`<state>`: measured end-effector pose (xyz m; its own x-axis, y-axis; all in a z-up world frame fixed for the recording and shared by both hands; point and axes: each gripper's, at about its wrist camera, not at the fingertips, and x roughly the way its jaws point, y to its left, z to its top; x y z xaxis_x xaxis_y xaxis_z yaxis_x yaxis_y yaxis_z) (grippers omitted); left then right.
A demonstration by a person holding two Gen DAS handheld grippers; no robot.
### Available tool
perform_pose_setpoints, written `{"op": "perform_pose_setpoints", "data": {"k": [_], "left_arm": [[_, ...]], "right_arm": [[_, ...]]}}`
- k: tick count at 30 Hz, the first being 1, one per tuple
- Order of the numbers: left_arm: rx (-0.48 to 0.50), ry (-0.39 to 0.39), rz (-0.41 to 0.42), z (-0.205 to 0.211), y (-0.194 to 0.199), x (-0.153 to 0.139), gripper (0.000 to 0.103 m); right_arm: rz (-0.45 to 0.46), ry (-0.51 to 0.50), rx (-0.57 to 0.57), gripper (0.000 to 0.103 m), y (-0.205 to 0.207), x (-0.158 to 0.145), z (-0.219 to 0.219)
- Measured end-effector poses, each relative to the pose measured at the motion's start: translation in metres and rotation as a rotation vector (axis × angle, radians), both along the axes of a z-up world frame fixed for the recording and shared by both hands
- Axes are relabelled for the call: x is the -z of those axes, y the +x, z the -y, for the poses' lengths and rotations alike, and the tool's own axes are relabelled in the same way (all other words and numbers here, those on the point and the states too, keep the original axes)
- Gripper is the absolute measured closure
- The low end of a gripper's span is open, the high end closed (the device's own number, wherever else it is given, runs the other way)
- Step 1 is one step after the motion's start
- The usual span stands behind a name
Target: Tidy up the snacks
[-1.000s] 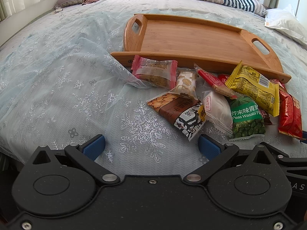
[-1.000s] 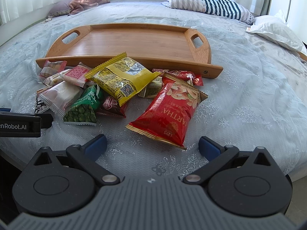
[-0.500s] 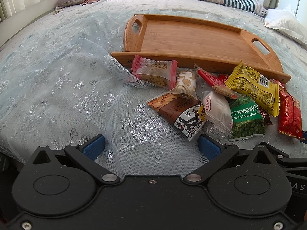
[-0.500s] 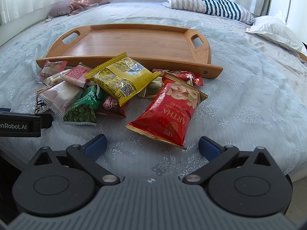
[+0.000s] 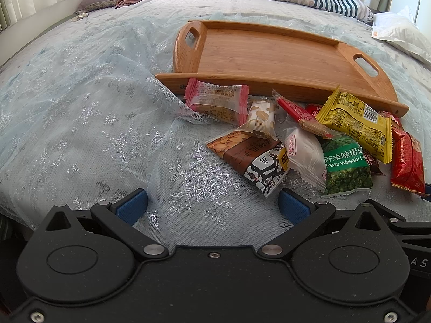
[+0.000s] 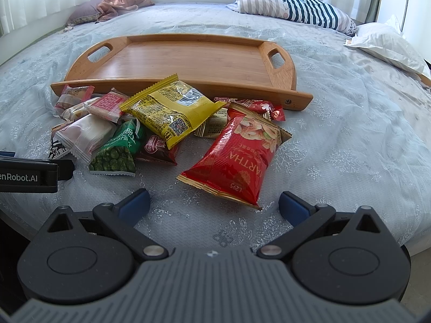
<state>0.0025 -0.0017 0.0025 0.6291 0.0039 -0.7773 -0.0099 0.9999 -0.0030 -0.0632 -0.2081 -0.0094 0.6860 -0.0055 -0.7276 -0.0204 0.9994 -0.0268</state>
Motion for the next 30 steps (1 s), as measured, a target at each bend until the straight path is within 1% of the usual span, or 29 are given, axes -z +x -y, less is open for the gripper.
{"op": "perform_pose_setpoints", "data": {"k": [11,15,19,21,23,25,26,29,30], "left_arm": [[0.015,-0.011,-0.010,-0.003,0.002,-0.001,0.000],[0.023,-0.021,0.015,-0.006,-0.002,0.002,0.000],[0.025,-0.007,0.036,-0.004,-0.007,0.003,0.000],[0.018,-0.008,0.021,-0.003,-0.007,0.001,0.000],[0.033,-0.015,-0.012,-0.003,-0.004,-0.004,0.000],[0.049,-0.047,-0.037,-0.006,-0.002,-0.010,0.000],[0.049,-0.074,-0.037,-0.009,-0.002,-0.013,0.000],[0.057,-0.162,-0.013,-0.016,-0.008,-0.025,0.002],[0.065,-0.181,0.001,-0.016,-0.010,-0.029,0.005]], "right_arm": [[0.022,0.017,-0.008,0.000,-0.002,-0.001,0.001],[0.018,0.027,-0.007,0.000,0.000,-0.001,0.007],[0.052,0.002,0.003,0.000,-0.005,0.002,0.000],[0.056,0.004,0.000,0.000,-0.007,0.001,0.000],[0.057,0.025,0.012,0.000,-0.008,-0.004,0.004],[0.073,0.055,0.036,0.000,-0.010,-0.009,0.010],[0.089,0.070,0.040,0.000,-0.013,-0.011,0.014],[0.152,0.094,0.046,0.000,-0.020,-0.019,0.023],[0.170,0.098,0.053,0.000,-0.021,-0.022,0.025]]}}
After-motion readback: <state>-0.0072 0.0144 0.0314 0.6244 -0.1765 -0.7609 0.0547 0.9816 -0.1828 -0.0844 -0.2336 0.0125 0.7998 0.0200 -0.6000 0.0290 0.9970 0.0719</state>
